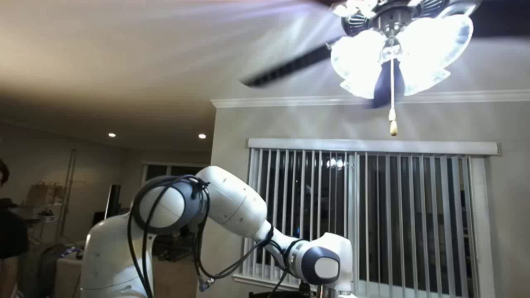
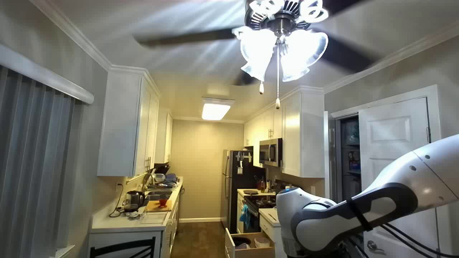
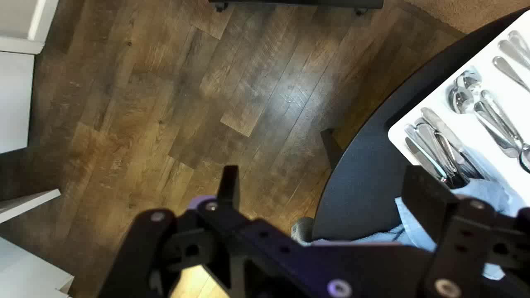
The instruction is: Turn off the light
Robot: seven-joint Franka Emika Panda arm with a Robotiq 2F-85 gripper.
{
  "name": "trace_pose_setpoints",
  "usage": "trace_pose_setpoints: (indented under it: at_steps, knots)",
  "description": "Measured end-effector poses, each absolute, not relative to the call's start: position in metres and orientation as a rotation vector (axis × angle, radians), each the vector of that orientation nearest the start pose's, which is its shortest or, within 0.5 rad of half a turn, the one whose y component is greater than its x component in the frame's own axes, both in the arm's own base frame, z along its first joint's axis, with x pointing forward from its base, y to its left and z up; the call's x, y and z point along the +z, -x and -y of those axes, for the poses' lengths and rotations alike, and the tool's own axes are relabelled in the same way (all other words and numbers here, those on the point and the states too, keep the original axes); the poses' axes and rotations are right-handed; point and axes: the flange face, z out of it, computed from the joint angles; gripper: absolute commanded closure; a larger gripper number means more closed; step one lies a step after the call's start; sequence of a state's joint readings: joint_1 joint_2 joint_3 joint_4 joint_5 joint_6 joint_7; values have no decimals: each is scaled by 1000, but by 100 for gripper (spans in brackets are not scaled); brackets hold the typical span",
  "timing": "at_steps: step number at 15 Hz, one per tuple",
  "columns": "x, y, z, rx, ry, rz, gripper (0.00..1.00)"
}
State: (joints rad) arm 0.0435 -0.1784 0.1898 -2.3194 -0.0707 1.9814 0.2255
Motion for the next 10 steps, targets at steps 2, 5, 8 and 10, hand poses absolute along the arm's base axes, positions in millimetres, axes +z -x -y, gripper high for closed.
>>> trace_pose_setpoints:
  at_steps: [2,5,8,10]
  knots:
    - [400,-451,-104,225,3263,58,0]
    - [401,-452,-104,218,3261,58,0]
    - [429,-463,-110,27,3211,33,0]
    - [482,-465,-113,-147,3185,27,0]
